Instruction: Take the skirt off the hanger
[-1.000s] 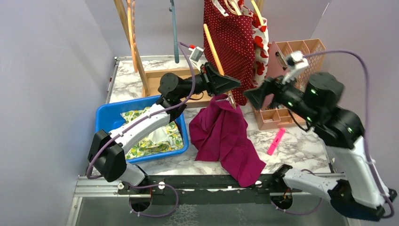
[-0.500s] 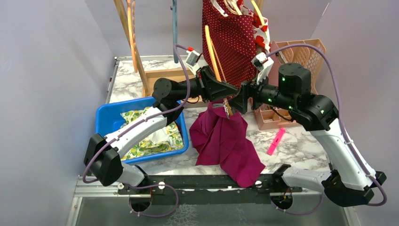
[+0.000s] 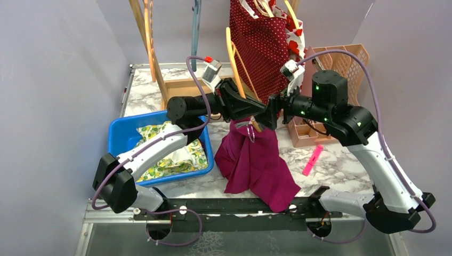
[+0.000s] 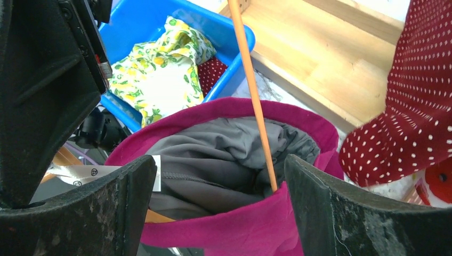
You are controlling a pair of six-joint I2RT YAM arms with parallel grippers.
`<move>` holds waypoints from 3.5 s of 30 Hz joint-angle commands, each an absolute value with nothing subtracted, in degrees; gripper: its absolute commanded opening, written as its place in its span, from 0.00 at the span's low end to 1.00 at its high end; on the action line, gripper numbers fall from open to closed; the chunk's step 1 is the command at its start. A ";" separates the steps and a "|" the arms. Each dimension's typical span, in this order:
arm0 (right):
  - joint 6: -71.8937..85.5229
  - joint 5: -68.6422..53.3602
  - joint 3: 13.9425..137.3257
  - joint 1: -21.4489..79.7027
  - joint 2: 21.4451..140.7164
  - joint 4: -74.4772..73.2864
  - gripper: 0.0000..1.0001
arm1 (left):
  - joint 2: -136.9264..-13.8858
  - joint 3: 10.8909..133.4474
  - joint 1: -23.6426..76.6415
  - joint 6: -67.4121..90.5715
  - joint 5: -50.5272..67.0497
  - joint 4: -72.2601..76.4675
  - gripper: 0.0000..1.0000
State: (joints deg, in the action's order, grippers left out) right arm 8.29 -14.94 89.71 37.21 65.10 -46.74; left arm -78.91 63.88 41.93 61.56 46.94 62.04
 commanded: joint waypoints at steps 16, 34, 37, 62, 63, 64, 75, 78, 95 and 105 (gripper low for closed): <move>5.60 -8.68 90.89 33.49 64.09 -51.33 0.93 | -72.65 84.31 48.60 43.78 -1.15 -3.75 0.00; 8.86 -34.72 67.51 33.48 56.53 -13.56 0.61 | -76.61 93.03 51.10 80.23 -20.04 -34.45 0.00; 9.68 -35.24 66.88 33.48 58.50 -10.27 0.57 | -77.23 94.20 51.08 82.88 -19.76 -36.18 0.00; 14.74 -51.71 63.25 33.49 55.34 -37.99 0.51 | -62.86 61.16 51.11 63.37 -20.25 27.50 0.00; 15.00 -52.43 62.95 33.49 55.36 -40.00 0.45 | -63.03 61.48 51.07 60.16 -19.05 30.52 0.00; 15.03 -51.58 63.04 33.49 55.41 -43.44 0.40 | -63.40 62.62 51.07 57.60 -17.74 31.58 0.00; 18.09 -17.62 74.45 33.49 53.29 -61.28 0.74 | -64.78 69.33 51.11 47.85 -8.83 32.67 0.00; 14.62 -11.33 76.42 33.49 54.65 -58.66 0.96 | -65.61 71.63 51.07 47.74 -7.39 33.17 0.00; 7.68 -32.22 48.89 33.39 47.28 -20.81 0.49 | -68.25 80.43 50.76 49.10 -7.79 35.07 0.00; 21.09 -18.89 53.65 33.40 43.88 -42.03 0.03 | -72.50 87.24 50.34 39.40 -8.63 36.54 0.00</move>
State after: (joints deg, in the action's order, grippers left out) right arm 13.41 -31.18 49.95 33.28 45.08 -25.43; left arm -73.23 82.96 51.09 45.25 -7.16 26.50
